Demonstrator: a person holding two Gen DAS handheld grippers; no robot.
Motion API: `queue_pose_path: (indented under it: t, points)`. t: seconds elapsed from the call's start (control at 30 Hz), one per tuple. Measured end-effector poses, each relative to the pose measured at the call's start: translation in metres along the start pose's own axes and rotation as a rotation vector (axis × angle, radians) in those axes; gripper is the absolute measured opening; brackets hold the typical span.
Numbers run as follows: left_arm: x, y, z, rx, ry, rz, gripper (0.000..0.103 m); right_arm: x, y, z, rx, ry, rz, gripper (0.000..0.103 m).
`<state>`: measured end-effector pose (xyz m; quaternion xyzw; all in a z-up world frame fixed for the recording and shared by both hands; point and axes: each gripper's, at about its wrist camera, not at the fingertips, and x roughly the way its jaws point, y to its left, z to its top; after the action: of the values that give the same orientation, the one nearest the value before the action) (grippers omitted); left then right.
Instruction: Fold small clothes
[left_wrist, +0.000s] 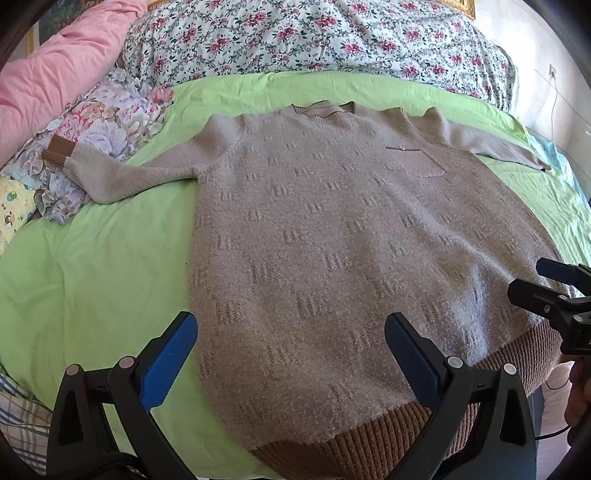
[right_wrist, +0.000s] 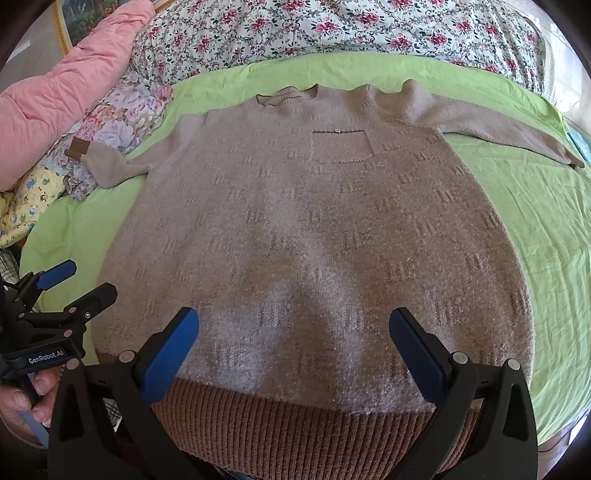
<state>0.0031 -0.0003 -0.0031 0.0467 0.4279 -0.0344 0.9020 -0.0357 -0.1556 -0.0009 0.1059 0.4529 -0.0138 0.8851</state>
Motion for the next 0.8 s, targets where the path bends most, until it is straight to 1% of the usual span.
queue_pose_path:
  t: [0.1, 0.2, 0.33, 0.47, 0.5, 0.63, 0.73, 0.77, 0.8]
  points:
    - [-0.0007, 0.0011, 0.0008, -0.018, 0.006, -0.023, 0.102, 0.0006, 0.0001, -0.001, 0.012, 0.012, 0.011, 0.103]
    - [-0.0011, 0.0013, 0.0009, -0.035, 0.004, -0.042, 0.102, 0.0019, 0.0018, -0.0019, 0.005, 0.007, 0.007, 0.103]
    - [-0.0015, 0.0016, 0.0013, -0.04, 0.002, -0.051, 0.102, 0.0031, 0.0029, -0.0022, 0.004, -0.003, 0.007, 0.103]
    - [-0.0017, 0.0011, 0.0017, -0.03, 0.009, -0.041, 0.102, 0.003, 0.0018, -0.0019, 0.003, -0.002, 0.01, 0.103]
    - [-0.001, 0.0002, 0.0019, -0.015, 0.021, -0.023, 0.102, 0.0031, 0.0018, -0.0023, 0.007, -0.001, 0.015, 0.103]
    - [0.0012, -0.0016, 0.0027, 0.006, 0.038, 0.002, 0.102, 0.0032, 0.0019, -0.0018, 0.014, -0.005, 0.026, 0.103]
    - [0.0027, -0.0021, 0.0035, 0.005, 0.039, 0.001, 0.102, 0.0019, 0.0015, 0.0006, 0.049, 0.001, 0.074, 0.103]
    - [0.0032, -0.0025, 0.0038, 0.003, 0.027, 0.001, 0.102, 0.0016, 0.001, 0.0011, 0.056, -0.001, 0.084, 0.103]
    - [0.0042, -0.0028, 0.0042, 0.004, 0.031, -0.001, 0.102, 0.0014, 0.0004, 0.0022, 0.061, 0.019, 0.079, 0.103]
